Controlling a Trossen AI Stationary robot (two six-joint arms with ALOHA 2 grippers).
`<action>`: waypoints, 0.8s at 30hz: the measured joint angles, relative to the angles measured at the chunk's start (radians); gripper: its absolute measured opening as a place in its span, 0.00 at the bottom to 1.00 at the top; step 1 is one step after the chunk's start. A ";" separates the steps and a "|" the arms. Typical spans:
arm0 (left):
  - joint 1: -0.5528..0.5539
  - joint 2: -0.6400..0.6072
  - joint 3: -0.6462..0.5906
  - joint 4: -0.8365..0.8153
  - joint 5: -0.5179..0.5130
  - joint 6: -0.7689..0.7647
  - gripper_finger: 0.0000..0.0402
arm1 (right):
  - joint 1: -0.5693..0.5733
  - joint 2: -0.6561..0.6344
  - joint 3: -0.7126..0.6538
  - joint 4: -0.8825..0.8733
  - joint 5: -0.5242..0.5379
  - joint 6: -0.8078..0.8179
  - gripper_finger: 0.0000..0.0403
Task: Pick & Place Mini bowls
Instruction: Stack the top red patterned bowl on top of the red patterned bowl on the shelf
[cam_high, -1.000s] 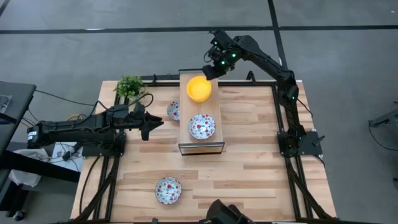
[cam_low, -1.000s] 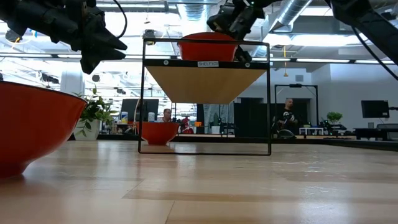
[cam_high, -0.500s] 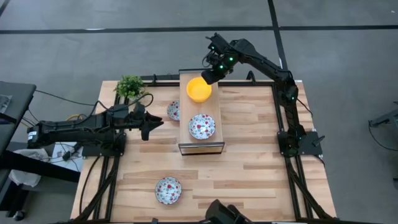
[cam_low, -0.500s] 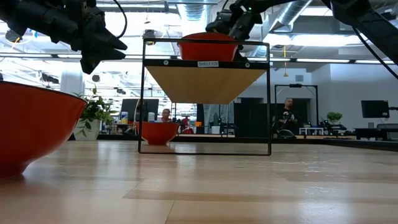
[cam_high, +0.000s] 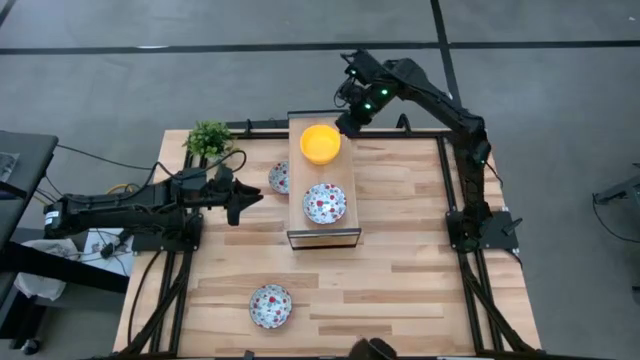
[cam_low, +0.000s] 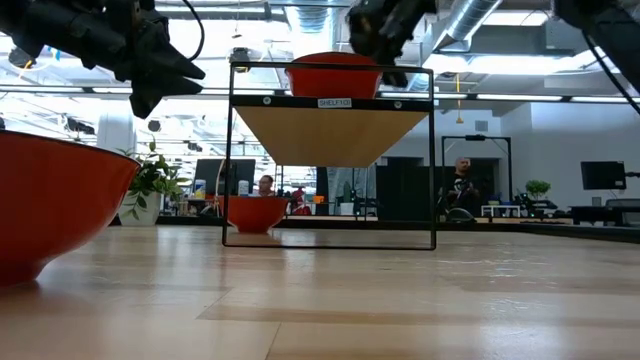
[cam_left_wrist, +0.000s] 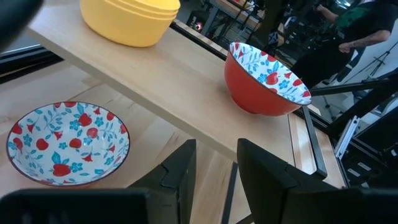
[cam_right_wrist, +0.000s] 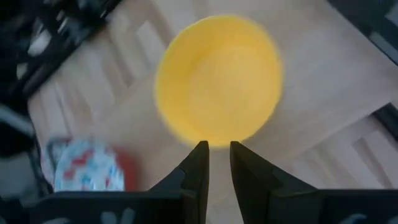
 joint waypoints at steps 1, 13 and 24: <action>0.000 0.000 0.000 0.002 0.000 0.000 0.29 | 0.005 -0.015 0.000 -0.014 0.002 -0.036 0.13; 0.000 0.000 0.000 0.020 -0.070 0.004 0.29 | -0.001 -0.194 0.000 -0.079 -0.002 -0.293 0.13; 0.000 0.000 0.000 0.019 -0.128 0.056 0.29 | -0.033 -0.295 -0.050 -0.059 -0.049 -0.340 0.13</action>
